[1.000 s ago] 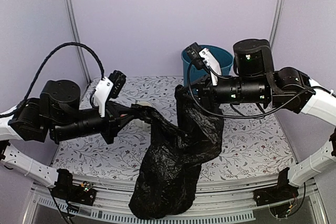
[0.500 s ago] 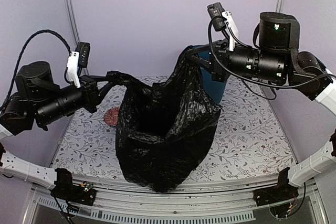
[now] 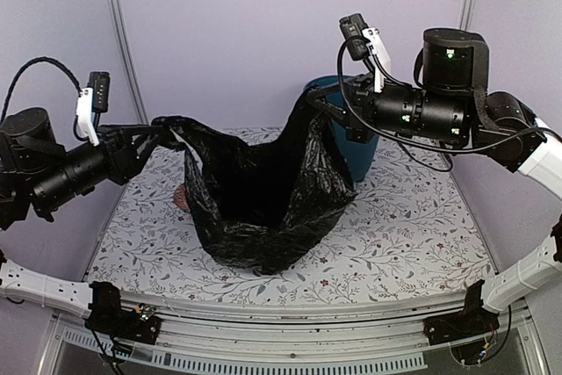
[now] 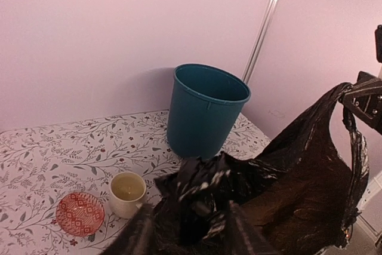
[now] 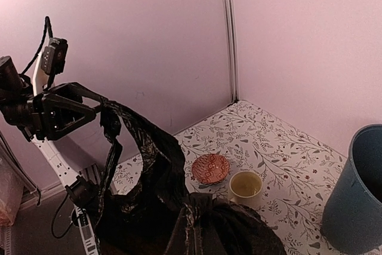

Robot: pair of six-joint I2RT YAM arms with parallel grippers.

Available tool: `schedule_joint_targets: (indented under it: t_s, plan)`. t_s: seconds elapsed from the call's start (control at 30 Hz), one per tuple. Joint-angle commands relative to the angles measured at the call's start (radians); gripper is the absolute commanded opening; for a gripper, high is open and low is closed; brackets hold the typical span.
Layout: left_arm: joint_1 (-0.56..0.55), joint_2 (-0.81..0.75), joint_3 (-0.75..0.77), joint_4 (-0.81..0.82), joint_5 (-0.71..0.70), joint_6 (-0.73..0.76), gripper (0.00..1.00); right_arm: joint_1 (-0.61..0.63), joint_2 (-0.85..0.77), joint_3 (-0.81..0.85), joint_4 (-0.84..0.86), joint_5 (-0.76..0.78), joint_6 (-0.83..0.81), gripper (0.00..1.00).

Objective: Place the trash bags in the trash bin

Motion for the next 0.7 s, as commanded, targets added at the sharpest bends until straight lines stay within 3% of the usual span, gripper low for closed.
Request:
schedule_joint_targets:
  t_s: [0.0, 0.13, 0.27, 0.33, 0.43, 0.57, 0.67]
  plan:
    - [0.013, -0.034, 0.049, -0.104, -0.054, -0.022, 0.65, -0.005, 0.031, 0.021, 0.058, -0.025, 0.023, 0.01]
    - [0.014, 0.021, 0.174, -0.096, -0.007, 0.078, 0.76, -0.005, 0.099, 0.092, 0.066, -0.062, 0.023, 0.01]
    - [0.013, 0.163, 0.331, -0.079, 0.173, 0.167, 0.74, -0.005, 0.168, 0.17, 0.066, -0.063, 0.019, 0.01]
    - [0.012, 0.236, 0.356, -0.067, 0.283, 0.165, 0.68, -0.006, 0.196, 0.204, 0.065, -0.062, 0.019, 0.01]
    - [0.002, 0.286, 0.29, 0.032, 0.386, 0.127, 0.64, -0.006, 0.224, 0.244, 0.063, -0.061, 0.023, 0.01]
    - [-0.004, 0.299, 0.151, 0.272, 0.438, 0.088, 0.69, -0.005, 0.24, 0.266, 0.065, -0.063, 0.03, 0.01]
    - [-0.004, 0.359, 0.131, 0.366, 0.446, 0.096, 0.73, -0.005, 0.244, 0.265, 0.064, -0.065, 0.03, 0.01]
